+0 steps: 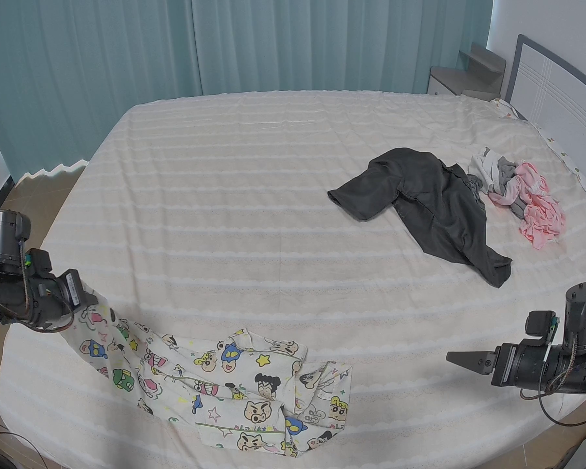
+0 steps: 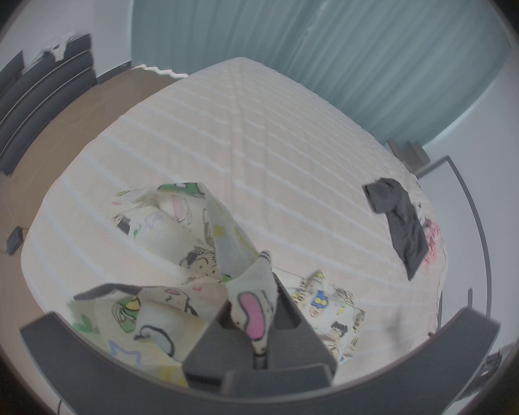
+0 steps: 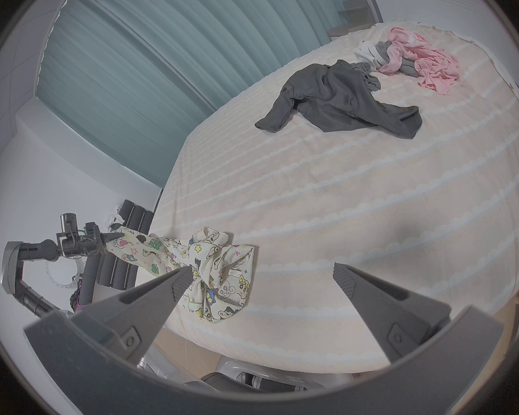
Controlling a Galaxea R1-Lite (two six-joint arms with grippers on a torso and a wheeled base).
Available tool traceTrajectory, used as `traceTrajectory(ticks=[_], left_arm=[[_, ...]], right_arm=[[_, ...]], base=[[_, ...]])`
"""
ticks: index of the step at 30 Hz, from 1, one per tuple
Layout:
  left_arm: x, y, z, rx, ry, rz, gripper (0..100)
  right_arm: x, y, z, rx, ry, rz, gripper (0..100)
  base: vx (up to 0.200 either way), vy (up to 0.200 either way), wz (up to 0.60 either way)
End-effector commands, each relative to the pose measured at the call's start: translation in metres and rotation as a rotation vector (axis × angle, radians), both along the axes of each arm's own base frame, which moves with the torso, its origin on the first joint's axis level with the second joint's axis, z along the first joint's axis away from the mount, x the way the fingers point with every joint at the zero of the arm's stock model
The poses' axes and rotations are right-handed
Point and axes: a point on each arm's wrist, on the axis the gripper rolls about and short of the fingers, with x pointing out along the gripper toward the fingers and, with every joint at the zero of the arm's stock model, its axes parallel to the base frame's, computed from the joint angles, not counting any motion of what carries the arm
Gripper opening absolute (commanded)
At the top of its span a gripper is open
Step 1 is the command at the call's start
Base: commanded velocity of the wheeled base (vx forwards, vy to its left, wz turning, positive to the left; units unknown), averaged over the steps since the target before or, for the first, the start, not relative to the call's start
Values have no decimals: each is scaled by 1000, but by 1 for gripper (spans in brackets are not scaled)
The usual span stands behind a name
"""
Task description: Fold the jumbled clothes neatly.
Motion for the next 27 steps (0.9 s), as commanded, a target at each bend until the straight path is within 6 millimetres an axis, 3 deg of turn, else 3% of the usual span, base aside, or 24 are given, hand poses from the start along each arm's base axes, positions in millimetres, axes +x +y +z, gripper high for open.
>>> traceTrajectory(ticks=[1, 2, 4, 8, 9, 10, 15, 19, 27], left_arm=[[-40, -90, 23, 55, -84, -161, 0], [-40, -90, 23, 55, -84, -161, 0], [-43, -125, 11, 85, -43, -230, 0], [-47, -168, -10, 115, 11, -302, 0], [-47, -168, -10, 115, 11, -302, 0], [-43, -187, -26, 147, 27, -307, 0], [-39, -225, -58, 156, 16, -359, 0], [-43, -245, -73, 136, 28, -383, 0], [-50, -262, -90, 142, 57, -417, 0]], right_arm=[[0, 0, 0, 1, -2, -4, 100], [0, 0, 0, 1, -2, -4, 100], [0, 0, 0, 1, -2, -4, 100], [0, 0, 0, 2, -2, -2, 100], [0, 0, 0, 2, -2, -2, 100], [0, 0, 0, 1, -2, -4, 100], [0, -1, 0, 1, -1, -5, 100], [1, -1, 0, 2, -2, -5, 100], [0, -1, 0, 2, 0, -4, 100]], base=[[0, 0, 0], [0, 0, 0], [0, 0, 0], [0, 0, 0], [0, 0, 0], [0, 0, 0], [0, 0, 0], [0, 0, 0], [0, 0, 0]])
